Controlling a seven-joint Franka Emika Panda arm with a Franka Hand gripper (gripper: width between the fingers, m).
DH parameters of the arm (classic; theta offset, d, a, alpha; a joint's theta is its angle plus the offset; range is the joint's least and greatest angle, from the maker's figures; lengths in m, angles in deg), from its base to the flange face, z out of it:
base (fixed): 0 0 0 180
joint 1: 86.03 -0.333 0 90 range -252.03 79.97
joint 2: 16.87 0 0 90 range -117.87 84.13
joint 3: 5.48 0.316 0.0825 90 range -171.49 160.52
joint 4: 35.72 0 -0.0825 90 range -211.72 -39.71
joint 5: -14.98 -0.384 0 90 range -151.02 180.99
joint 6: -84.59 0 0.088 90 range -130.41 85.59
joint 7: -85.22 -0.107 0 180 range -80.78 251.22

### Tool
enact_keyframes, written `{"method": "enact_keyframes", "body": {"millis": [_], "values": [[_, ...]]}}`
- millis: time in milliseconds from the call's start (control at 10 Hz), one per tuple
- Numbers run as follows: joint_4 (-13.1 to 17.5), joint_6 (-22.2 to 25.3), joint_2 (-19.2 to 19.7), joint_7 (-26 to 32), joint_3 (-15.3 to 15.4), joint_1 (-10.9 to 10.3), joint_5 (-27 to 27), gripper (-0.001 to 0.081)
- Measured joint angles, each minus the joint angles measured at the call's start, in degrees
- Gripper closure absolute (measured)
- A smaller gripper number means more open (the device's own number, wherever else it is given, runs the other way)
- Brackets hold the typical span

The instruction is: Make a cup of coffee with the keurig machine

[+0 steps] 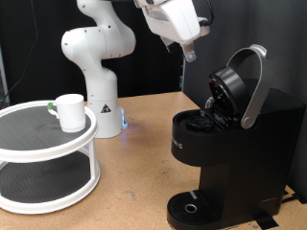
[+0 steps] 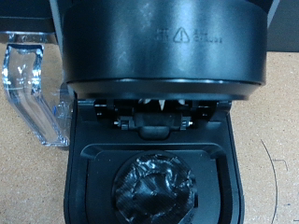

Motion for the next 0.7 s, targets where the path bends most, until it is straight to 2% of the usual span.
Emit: {"method": "enact_keyframes", "body": {"millis": [700], "values": [[3.37, 1.48, 0.12, -2.65, -0.02, 0.00, -2.50, 0.0000]]}}
